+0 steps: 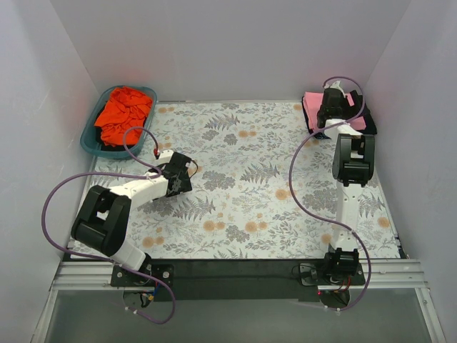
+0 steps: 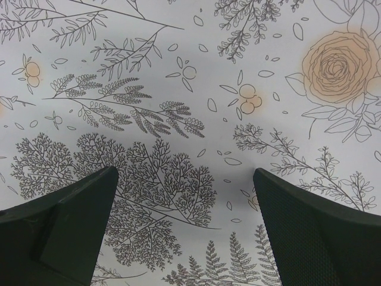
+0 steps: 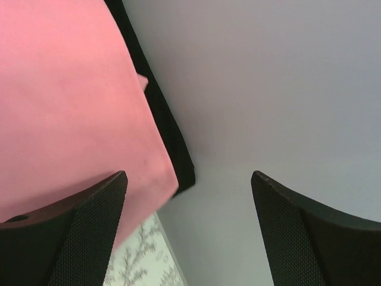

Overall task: Fold and stack the t-shirts
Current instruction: Neatly place the folded tshirt to the corner, then reset both grippers

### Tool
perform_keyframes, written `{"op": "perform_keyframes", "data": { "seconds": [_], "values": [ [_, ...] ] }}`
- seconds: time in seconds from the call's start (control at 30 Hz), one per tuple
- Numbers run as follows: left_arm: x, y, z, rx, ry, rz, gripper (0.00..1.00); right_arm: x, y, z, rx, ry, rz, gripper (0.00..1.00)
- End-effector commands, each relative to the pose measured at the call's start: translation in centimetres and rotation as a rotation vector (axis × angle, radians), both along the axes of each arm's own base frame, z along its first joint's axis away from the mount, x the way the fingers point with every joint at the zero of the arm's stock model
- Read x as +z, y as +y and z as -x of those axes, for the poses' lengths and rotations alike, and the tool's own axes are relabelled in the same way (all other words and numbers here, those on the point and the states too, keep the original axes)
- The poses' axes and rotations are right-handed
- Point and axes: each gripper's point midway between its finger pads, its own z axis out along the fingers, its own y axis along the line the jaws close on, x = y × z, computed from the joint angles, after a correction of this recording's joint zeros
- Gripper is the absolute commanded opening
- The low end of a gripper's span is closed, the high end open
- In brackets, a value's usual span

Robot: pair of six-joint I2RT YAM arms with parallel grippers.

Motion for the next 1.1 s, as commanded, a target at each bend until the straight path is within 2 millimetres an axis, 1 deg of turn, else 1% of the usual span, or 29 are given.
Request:
{"op": "perform_keyframes", "data": {
  "seconds": [0.0, 0.03, 0.07, 0.1, 0.13, 0.17, 0.2, 0.23, 0.27, 0.3, 0.33, 0.37, 0.43, 0.47, 0.5, 0.53, 0.57, 0.6, 0.63, 0.67, 0.7, 0.73, 0.8, 0.83, 0.9, 0.93, 0.97, 1.0, 1.07],
  "values": [
    [2.4, -0.3, -1.0, -0.002, -0.066, 0.013, 0.98, 7.7, 0.9, 1.7, -0.03, -0.201, -0.03, 0.91],
    [2.8, -0.4, -1.0, -0.001, -0.079, 0.02, 0.98, 8.4, 0.9, 2.2, -0.032, -0.213, -0.038, 0.92],
    [3.2, -0.4, -1.1, 0.0, -0.093, 0.027, 0.98, 10.9, 3.1, 2.5, 0.009, -0.257, -0.055, 0.94],
    [3.7, -0.4, -1.2, 0.002, -0.108, 0.034, 0.98, 11.2, 4.0, 3.0, 0.021, -0.27, -0.093, 0.95],
    [4.8, -0.5, -1.3, 0.002, -0.145, 0.051, 0.98, 11.3, 4.6, 3.6, 0.036, -0.265, -0.119, 0.96],
    [5.3, -0.5, -1.4, 0.006, -0.163, 0.057, 0.98, 14.0, 5.7, 4.0, 0.076, -0.316, -0.162, 0.96],
    [5.9, -0.5, -1.4, 0.006, -0.182, 0.065, 0.98, 13.2, 6.5, 4.8, 0.074, -0.298, -0.255, 0.96],
    [6.5, -0.4, -1.4, 0.011, -0.2, 0.07, 0.98, 13.9, 7.1, 5.3, 0.09, -0.304, -0.309, 0.96],
    [7.8, -0.3, -1.4, 0.013, -0.24, 0.086, 0.98, 15.9, 8.0, 5.8, 0.133, -0.348, -0.383, 0.96],
    [8.4, -0.3, -1.4, 0.016, -0.261, 0.095, 0.98, 16.0, 8.6, 6.6, 0.146, -0.338, -0.434, 0.96],
    [8.9, -0.2, -1.3, 0.018, -0.281, 0.104, 0.98, 17.4, 9.2, 8.1, 0.145, -0.373, -0.512, 0.95],
    [10.3, -0.1, -1.2, 0.022, -0.328, 0.126, 0.98, 16.7, 10.3, 8.9, 0.178, -0.348, -0.578, 0.96],
    [11.6, 0.0, -1.0, 0.022, -0.37, 0.141, 0.98, 16.6, 11.4, 11.0, 0.187, -0.335, -0.67, 0.96],
    [12.7, 0.3, -0.8, 0.027, -0.412, 0.154, 0.98, 17.0, 12.6, 12.4, 0.225, -0.348, -0.748, 0.96],
    [13.4, 0.3, -0.6, 0.028, -0.437, 0.166, 0.98, 17.2, 13.2, 13.3, 0.236, -0.349, -0.788, 0.96],
    [13.9, 0.6, -0.4, 0.035, -0.456, 0.173, 0.98, 18.5, 13.6, 15.3, 0.252, -0.367, -0.821, 0.96],
    [15.0, 0.8, 0.0, 0.039, -0.496, 0.187, 0.98, 18.6, 14.7, 16.2, 0.284, -0.367, -0.88, 0.96],
    [15.5, 1.1, 0.3, 0.047, -0.517, 0.193, 0.98, 17.2, 15.0, 17.6, 0.285, -0.334, -0.905, 0.96],
    [15.8, 1.4, 0.7, 0.06, -0.527, 0.196, 0.98, 19.2, 15.4, 19.5, 0.321, -0.378, -0.921, 0.96],
    [16.6, 1.6, 1.0, 0.069, -0.55, 0.211, 0.98, 19.2, 15.9, 20.7, 0.343, -0.366, -0.953, 0.96],
    [18.1, 2.0, 1.6, 0.079, -0.596, 0.227, 0.98, 18.0, 16.1, 22.1, 0.343, -0.338, -0.966, 0.96],
    [18.7, 2.5, 2.3, 0.085, -0.608, 0.227, 0.98, 19.7, 16.2, 24.1, 0.378, -0.382, -0.969, 0.98],
    [20.8, 3.3, 3.1, 0.104, -0.664, 0.237, 0.98, 19.1, 16.3, 26.7, 0.387, -0.376, -0.976, 0.98],
    [22.2, 4.1, 4.2, 0.116, -0.706, 0.247, 0.98, 18.4, 16.2, 29.0, 0.398, -0.388, -0.974, 0.98],
    [23.7, 4.9, 5.3, 0.149, -0.761, 0.277, 0.98, 17.9, 16.1, 31.2, 0.407, -0.423, -0.982, 0.98],
    [24.5, 5.3, 6.2, 0.155, -0.802, 0.304, 0.98, 16.9, 16.1, 33.2, 0.426, -0.442, -0.985, 0.98],
    [24.8, 5.4, 6.6, 0.156, -0.825, 0.321, 0.98, 16.6, 16.1, 33.9, 0.436, -0.459, -0.984, 0.98],
    [24.0, 5.6, 6.9, 0.152, -0.826, 0.315, 0.98, 16.1, 16.2, 34.6, 0.445, -0.467, -0.976, 0.98],
    [24.6, 5.8, 7.8, 0.14, -0.881, 0.348, 0.98, 14.7, 16.1, 35.8, 0.453, -0.465, -0.951, 0.98]
  ]
}}
